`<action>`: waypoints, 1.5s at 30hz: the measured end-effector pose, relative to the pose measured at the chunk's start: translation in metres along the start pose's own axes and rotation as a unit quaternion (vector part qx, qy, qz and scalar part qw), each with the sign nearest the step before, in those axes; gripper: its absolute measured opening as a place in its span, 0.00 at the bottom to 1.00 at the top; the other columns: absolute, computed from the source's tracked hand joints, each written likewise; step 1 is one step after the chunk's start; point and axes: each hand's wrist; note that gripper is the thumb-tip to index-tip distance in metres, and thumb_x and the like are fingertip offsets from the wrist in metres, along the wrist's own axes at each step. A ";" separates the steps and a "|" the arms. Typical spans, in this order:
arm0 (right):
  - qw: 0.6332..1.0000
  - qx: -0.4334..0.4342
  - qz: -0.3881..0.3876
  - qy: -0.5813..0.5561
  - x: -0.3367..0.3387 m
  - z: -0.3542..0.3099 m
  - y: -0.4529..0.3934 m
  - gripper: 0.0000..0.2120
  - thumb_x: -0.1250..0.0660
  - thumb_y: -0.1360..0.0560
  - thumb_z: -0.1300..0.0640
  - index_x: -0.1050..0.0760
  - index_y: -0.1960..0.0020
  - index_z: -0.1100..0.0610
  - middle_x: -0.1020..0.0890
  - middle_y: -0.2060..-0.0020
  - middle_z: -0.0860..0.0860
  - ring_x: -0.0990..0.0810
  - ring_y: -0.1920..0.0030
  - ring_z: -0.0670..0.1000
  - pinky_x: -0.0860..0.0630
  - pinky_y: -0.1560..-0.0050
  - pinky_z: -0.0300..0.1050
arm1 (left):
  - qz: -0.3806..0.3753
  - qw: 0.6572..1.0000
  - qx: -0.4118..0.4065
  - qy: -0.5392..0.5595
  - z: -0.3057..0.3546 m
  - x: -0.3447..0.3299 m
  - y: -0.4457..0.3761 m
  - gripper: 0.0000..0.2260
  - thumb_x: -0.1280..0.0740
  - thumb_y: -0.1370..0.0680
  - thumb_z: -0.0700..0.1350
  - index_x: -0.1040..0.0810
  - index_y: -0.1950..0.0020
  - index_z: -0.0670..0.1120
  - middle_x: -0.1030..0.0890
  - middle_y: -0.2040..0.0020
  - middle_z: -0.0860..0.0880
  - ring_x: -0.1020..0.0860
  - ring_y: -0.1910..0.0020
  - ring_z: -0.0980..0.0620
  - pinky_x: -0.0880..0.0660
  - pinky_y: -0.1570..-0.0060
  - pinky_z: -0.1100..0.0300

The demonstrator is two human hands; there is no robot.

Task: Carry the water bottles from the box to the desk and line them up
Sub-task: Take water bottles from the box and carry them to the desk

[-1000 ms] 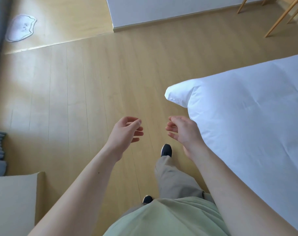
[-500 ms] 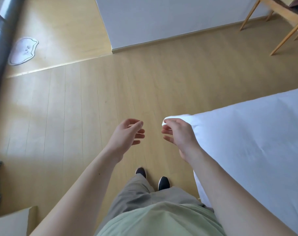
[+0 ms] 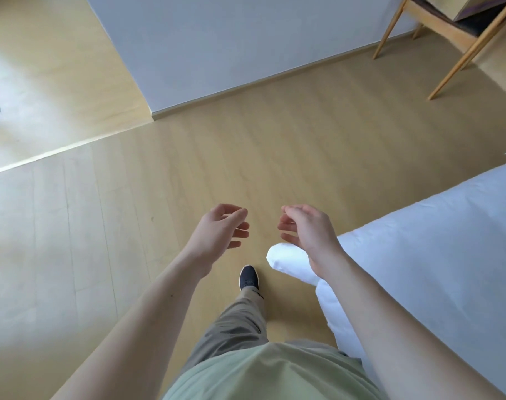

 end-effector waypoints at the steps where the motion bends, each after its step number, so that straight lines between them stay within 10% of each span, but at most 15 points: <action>1: 1.000 -0.002 0.004 -0.002 -0.006 -0.008 -0.010 0.06 0.34 0.20 0.58 0.20 0.51 0.58 0.19 0.59 0.51 0.17 0.55 0.51 0.18 0.52 0.47 | -0.004 1.000 -0.002 -0.004 0.010 0.004 -0.012 0.08 0.31 0.20 0.52 0.20 0.45 0.50 0.13 0.55 0.50 0.13 0.55 0.52 0.17 0.47 0.48; 18: 0.996 -0.008 0.070 -0.062 -0.029 -0.157 -0.200 0.05 0.35 0.19 0.57 0.20 0.48 0.57 0.18 0.56 0.52 0.15 0.55 0.49 0.16 0.50 0.46 | -0.075 0.995 0.009 -0.062 0.178 -0.008 -0.229 0.08 0.32 0.19 0.51 0.20 0.44 0.49 0.14 0.52 0.47 0.14 0.52 0.50 0.17 0.46 0.51; 45: 0.966 -0.029 0.201 -0.158 0.150 -0.401 -0.536 0.06 0.35 0.19 0.57 0.20 0.47 0.56 0.16 0.52 0.54 0.14 0.48 0.54 0.16 0.46 0.49 | -0.204 0.966 -0.002 -0.158 0.469 -0.259 -0.578 0.08 0.31 0.19 0.50 0.19 0.44 0.48 0.13 0.55 0.49 0.14 0.57 0.54 0.17 0.52 0.53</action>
Point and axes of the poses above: each hand's wrist, its own y-axis away from the middle knuckle, its own x-axis out of the back of the hand, z = x × y
